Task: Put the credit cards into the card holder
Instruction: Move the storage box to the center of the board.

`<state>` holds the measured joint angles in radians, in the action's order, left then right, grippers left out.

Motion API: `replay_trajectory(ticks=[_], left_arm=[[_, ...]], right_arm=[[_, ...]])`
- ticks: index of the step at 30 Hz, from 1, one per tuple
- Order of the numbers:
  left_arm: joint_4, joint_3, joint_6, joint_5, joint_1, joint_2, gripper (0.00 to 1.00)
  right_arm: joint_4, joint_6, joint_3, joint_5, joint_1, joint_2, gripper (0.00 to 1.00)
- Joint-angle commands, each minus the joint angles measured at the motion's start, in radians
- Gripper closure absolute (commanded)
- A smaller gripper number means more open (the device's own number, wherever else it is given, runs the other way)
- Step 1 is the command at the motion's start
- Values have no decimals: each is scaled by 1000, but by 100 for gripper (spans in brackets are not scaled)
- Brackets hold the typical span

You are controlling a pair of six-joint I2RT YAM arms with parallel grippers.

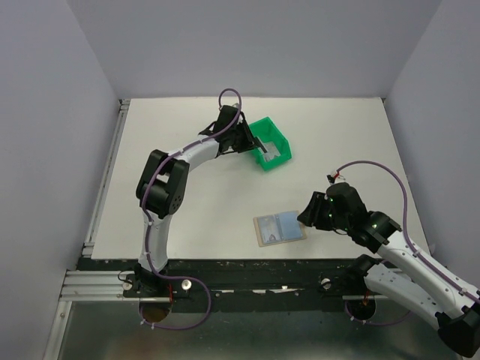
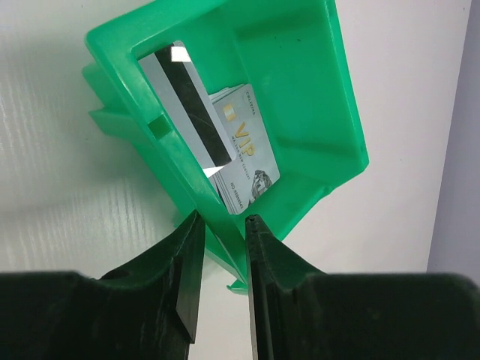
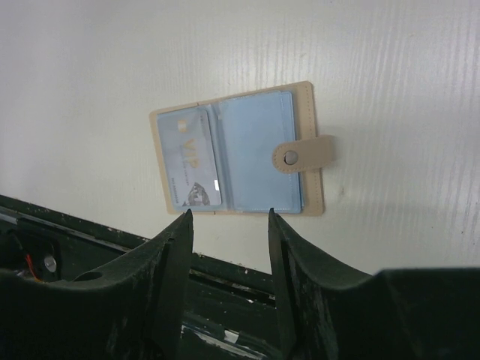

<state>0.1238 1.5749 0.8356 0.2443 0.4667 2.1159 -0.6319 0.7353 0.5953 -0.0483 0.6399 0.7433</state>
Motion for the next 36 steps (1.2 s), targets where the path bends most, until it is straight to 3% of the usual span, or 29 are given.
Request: replay_trajectory(ticks=[1, 17, 28, 36], left_arm=[[16, -56, -72, 41, 7, -56, 66], [42, -259, -219, 66, 79, -229, 66], [11, -340, -216, 62, 96, -283, 66], [-1, -340, -205, 73, 98, -284, 67]], right_arm=[[-31, -34, 26, -41, -3, -9, 47], [29, -172, 152, 17, -3, 76, 47], [31, -277, 487, 79, -19, 520, 54], [110, -295, 633, 175, -86, 800, 59]])
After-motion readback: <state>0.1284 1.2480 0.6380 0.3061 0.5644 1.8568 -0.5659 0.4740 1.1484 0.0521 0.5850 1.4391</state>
